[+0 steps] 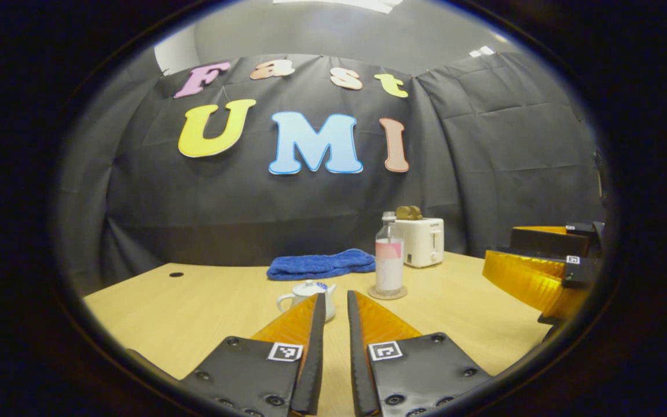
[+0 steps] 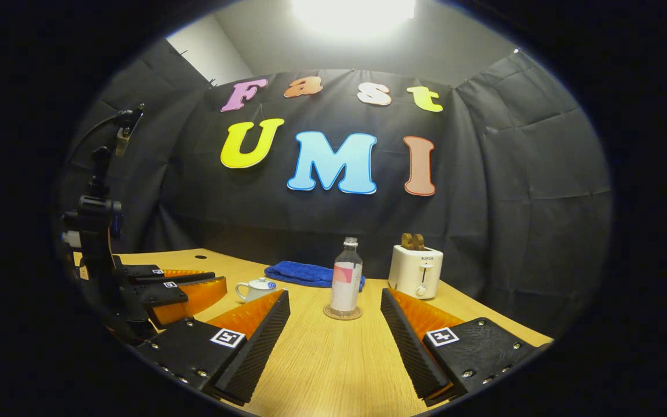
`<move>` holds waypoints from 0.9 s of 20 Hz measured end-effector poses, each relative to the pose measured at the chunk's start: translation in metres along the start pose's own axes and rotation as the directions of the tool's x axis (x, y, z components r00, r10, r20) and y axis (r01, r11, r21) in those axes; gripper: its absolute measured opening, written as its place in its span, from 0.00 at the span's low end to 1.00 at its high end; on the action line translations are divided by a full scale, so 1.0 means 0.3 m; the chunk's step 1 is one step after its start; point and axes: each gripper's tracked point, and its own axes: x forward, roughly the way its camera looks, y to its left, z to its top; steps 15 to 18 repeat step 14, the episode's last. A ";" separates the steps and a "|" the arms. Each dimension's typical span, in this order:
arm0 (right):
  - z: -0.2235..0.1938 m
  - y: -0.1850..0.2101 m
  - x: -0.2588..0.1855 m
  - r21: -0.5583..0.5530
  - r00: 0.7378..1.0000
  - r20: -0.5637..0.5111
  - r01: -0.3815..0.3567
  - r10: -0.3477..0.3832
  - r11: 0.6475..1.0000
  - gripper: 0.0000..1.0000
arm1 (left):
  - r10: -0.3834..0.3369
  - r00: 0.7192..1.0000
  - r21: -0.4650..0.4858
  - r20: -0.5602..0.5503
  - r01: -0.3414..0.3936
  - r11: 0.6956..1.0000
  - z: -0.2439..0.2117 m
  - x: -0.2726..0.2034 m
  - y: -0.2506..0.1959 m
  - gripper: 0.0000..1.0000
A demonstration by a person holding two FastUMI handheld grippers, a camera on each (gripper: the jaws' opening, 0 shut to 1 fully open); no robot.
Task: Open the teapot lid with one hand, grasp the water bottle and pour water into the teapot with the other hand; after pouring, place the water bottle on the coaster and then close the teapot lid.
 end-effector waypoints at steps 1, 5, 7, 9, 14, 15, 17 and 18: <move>-0.010 0.002 -0.013 0.003 1.000 -0.005 -0.002 0.002 1.000 0.98 | 0.006 1.000 -0.007 0.008 -0.006 1.000 0.009 -0.021 -0.005 0.30; -0.040 -0.010 -0.065 -0.017 1.000 -0.025 0.003 -0.003 1.000 0.98 | 0.040 0.999 -0.026 0.018 -0.039 0.999 0.023 -0.079 -0.008 0.31; -0.054 -0.010 -0.093 -0.016 1.000 -0.027 0.002 -0.003 1.000 0.98 | 0.069 0.997 -0.018 0.018 -0.068 0.997 0.018 -0.112 0.006 0.31; -0.077 0.004 -0.116 -0.004 0.999 -0.036 -0.011 0.011 1.000 0.98 | 0.090 0.996 -0.036 0.004 -0.090 0.995 -0.003 -0.148 0.016 0.32; -0.149 0.026 -0.158 -0.012 0.995 -0.085 -0.047 0.046 0.999 0.98 | 0.159 0.987 -0.044 -0.031 -0.160 0.986 -0.042 -0.220 0.067 0.34; -0.149 0.026 -0.158 -0.012 0.995 -0.085 -0.047 0.046 0.999 0.98 | 0.159 0.987 -0.044 -0.031 -0.160 0.986 -0.042 -0.220 0.067 0.34; -0.149 0.026 -0.158 -0.012 0.995 -0.085 -0.047 0.046 0.999 0.98 | 0.159 0.987 -0.044 -0.031 -0.160 0.986 -0.042 -0.220 0.067 0.34; -0.149 0.026 -0.158 -0.012 0.995 -0.085 -0.047 0.046 0.999 0.98 | 0.159 0.987 -0.044 -0.031 -0.160 0.986 -0.042 -0.220 0.067 0.34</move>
